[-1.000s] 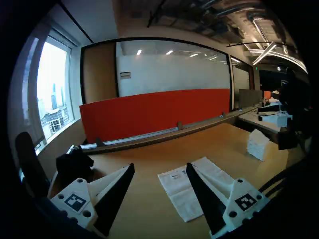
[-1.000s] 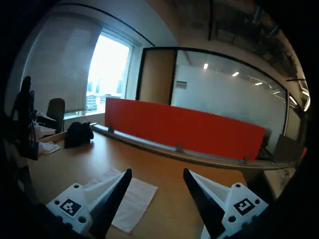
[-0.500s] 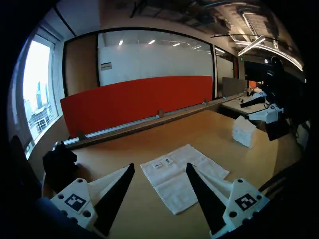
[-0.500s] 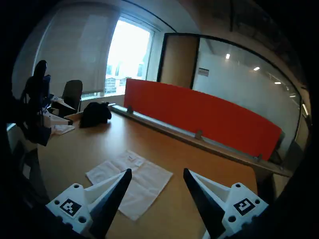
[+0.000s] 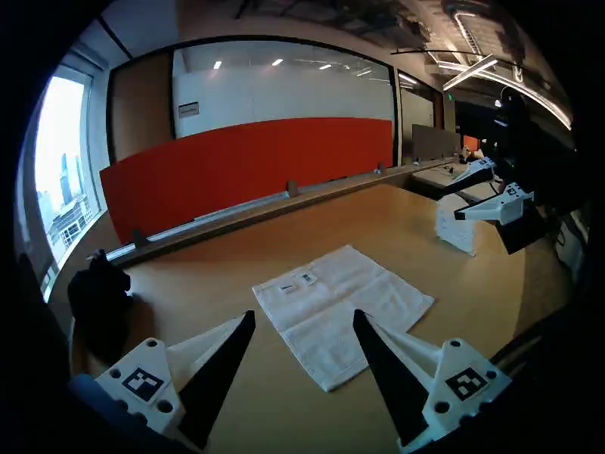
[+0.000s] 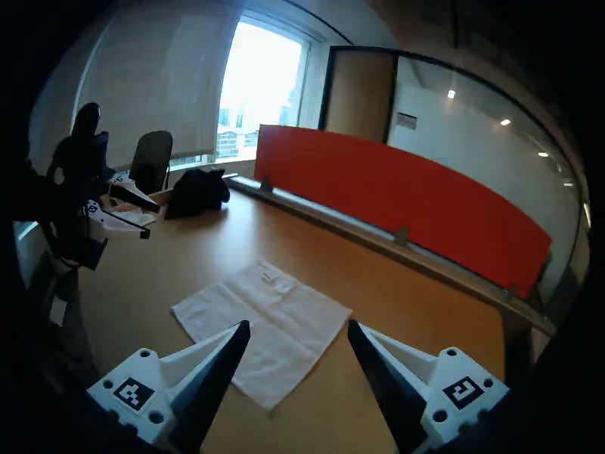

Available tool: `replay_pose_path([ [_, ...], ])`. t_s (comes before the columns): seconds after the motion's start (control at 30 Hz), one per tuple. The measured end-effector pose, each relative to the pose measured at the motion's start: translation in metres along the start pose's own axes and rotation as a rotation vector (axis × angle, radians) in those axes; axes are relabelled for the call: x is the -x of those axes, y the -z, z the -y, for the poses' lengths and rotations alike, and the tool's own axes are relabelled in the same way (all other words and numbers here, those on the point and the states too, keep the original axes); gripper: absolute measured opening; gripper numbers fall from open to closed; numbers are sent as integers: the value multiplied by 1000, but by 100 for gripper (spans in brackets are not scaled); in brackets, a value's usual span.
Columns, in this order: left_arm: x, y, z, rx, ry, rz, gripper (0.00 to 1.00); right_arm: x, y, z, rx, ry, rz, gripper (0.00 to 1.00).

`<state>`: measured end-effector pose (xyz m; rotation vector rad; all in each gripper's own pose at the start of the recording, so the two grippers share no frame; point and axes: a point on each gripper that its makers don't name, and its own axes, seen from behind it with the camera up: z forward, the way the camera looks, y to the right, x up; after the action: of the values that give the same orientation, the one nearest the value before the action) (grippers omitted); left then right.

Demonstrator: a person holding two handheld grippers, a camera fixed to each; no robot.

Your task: Fold towel

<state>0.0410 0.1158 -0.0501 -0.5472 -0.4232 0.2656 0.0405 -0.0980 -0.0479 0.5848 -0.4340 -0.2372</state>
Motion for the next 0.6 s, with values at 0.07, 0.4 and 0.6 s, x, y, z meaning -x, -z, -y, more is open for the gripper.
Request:
replay_pose_path([
  [0.07, 9, -5, -2, 7, -3, 14, 96, 7, -5, 2, -6, 4, 13, 100],
  [0.4, 48, -28, -11, 36, -4, 76, 96, 43, -26, 16, -46, 22, 65, 100],
  [0.6, 68, -40, -20, 65, -7, 110, 96, 71, -40, 24, -74, 11, 108, 100],
])
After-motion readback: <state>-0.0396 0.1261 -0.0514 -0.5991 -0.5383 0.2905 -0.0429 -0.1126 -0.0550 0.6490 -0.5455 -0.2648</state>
